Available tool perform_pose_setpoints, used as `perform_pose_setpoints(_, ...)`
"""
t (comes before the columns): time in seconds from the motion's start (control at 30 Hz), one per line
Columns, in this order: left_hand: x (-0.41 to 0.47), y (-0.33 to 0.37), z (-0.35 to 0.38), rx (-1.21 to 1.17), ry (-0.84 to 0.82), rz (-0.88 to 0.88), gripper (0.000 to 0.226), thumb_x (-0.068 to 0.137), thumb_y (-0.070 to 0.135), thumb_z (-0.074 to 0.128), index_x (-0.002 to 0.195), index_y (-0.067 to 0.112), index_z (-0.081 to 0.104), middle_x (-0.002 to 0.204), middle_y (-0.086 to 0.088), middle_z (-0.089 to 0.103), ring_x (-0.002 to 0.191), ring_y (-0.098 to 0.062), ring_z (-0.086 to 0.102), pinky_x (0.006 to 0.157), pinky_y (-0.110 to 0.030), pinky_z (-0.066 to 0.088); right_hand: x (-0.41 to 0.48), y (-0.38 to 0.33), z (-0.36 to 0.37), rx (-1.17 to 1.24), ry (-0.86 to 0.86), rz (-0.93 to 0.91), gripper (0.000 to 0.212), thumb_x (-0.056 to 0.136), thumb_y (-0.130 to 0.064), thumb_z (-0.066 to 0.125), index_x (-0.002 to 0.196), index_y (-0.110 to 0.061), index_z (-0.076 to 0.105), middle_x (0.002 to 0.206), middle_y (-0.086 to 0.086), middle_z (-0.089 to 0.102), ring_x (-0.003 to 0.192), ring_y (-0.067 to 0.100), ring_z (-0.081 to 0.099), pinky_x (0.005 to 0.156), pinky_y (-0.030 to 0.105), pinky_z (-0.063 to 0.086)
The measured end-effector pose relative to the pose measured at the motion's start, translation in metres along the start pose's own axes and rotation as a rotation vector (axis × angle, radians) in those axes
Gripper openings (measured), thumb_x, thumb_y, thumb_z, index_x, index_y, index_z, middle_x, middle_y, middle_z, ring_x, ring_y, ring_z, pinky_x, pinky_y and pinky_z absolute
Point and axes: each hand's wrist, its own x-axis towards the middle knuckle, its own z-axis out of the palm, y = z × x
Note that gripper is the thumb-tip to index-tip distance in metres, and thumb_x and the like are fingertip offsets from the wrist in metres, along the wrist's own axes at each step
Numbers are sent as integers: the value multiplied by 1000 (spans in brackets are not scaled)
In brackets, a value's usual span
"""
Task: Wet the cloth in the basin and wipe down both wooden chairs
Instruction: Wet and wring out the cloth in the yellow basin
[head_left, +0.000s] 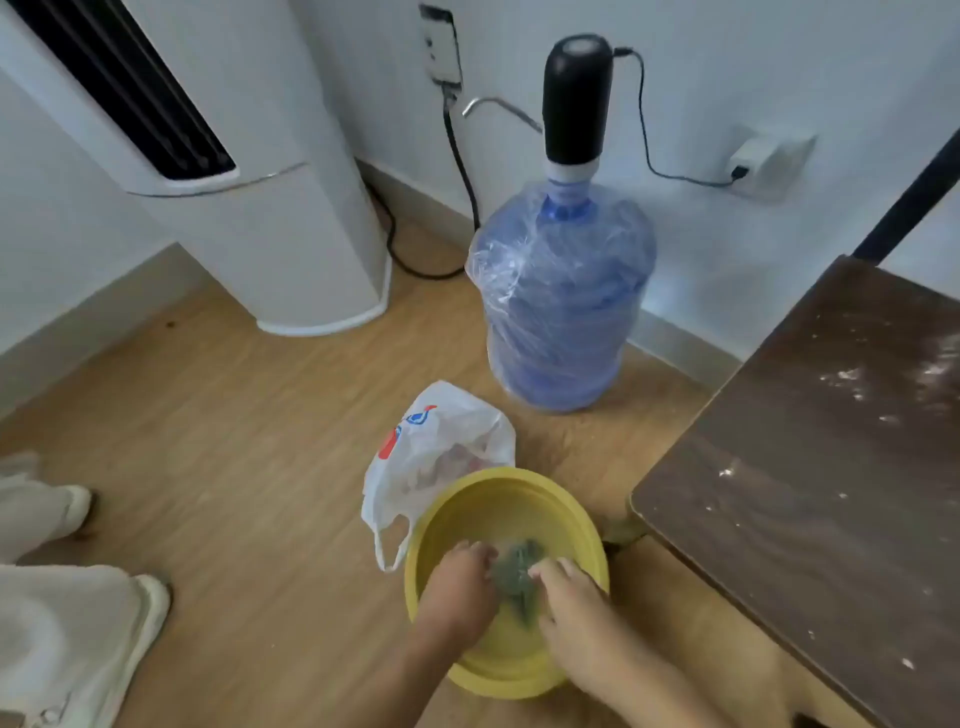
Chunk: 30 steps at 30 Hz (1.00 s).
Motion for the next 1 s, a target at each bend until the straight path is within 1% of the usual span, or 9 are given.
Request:
perform_pose_setpoints(0.23, 106, -52, 131, 181, -152, 138, 77, 75, 31, 60, 147, 31, 32, 134, -1, 50, 118, -25, 56, 93, -37, 52, 141, 61, 85, -493, -105, 45, 102, 94, -11, 69, 166, -20, -3, 174, 14, -1, 158, 38, 13, 125, 48, 26)
perform_pose_setpoints(0.3, 116, -57, 139, 167, -109, 161, 70, 75, 22, 58, 143, 27, 40, 126, -2, 53, 105, -26, 62, 80, -33, 51, 158, 70, 100, -522, -53, 39, 102, 92, -8, 70, 166, -17, 0, 173, 15, 4, 156, 38, 19, 122, 48, 28)
perform_pose_setpoints(0.4, 128, -58, 134, -52, -83, 209, 47, 71, 3, 50, 109, 23, 67, 94, 6, 70, 80, -15, 64, 71, -28, 53, 167, 77, 109, -467, 50, 10, 84, 91, -7, 68, 160, -11, 21, 163, 15, 24, 146, 38, 32, 114, 46, 40)
perform_pose_setpoints(0.53, 133, -54, 108, -368, -3, 267, 39, 67, -2, 57, 87, 25, 78, 79, 12, 77, 77, -2, 69, 67, -19, 52, 175, 80, 102, 100, 202, -24, 45, 88, -12, 68, 127, -25, 48, 129, 4, 55, 118, 26, 59, 96, 41, 54)
perform_pose_setpoints(0.67, 121, -47, 78, -707, 87, 227, 34, 74, -7, 69, 95, 19, 73, 89, 3, 79, 86, -8, 74, 73, -25, 60, 168, 58, 84, 1050, 186, 27, 61, 73, 7, 57, 120, -32, 62, 116, 13, 71, 90, 24, 69, 83, 44, 60)
perform_pose_setpoints(0.77, 109, -41, 61, -762, 134, 251, 14, 81, 8, 79, 91, 16, 73, 85, 2, 79, 82, -9, 75, 70, -24, 60, 166, 45, 65, 1811, -35, 118, 52, 71, -11, 58, 123, -16, 66, 131, 25, 69, 113, 43, 68, 99, 60, 50)
perform_pose_setpoints(0.83, 104, -41, 52, -572, 210, 365, 8, 86, 21, 75, 93, 24, 78, 86, 12, 77, 86, -4, 71, 76, -21, 57, 166, 34, 52, 1970, -127, 185, 31, 89, -36, 67, 111, -14, 69, 124, 22, 71, 115, 41, 68, 106, 59, 48)
perform_pose_setpoints(0.9, 101, -40, 44, -368, 273, 500, 19, 85, 21, 66, 97, 29, 79, 97, 19, 72, 99, -1, 62, 85, -20, 51, 173, 26, 50, 1855, -39, 217, 45, 86, -51, 77, 107, -11, 72, 112, 19, 74, 104, 36, 73, 98, 49, 57)
perform_pose_setpoints(1.0, 99, -38, 29, -352, 363, 498, 27, 75, 21, 60, 90, 32, 79, 111, 20, 62, 116, 2, 47, 99, -17, 36, 183, 18, 48, 1675, 189, 275, 35, 93, -31, 77, 110, -1, 72, 91, 16, 74, 72, 26, 73, 64, 35, 64)
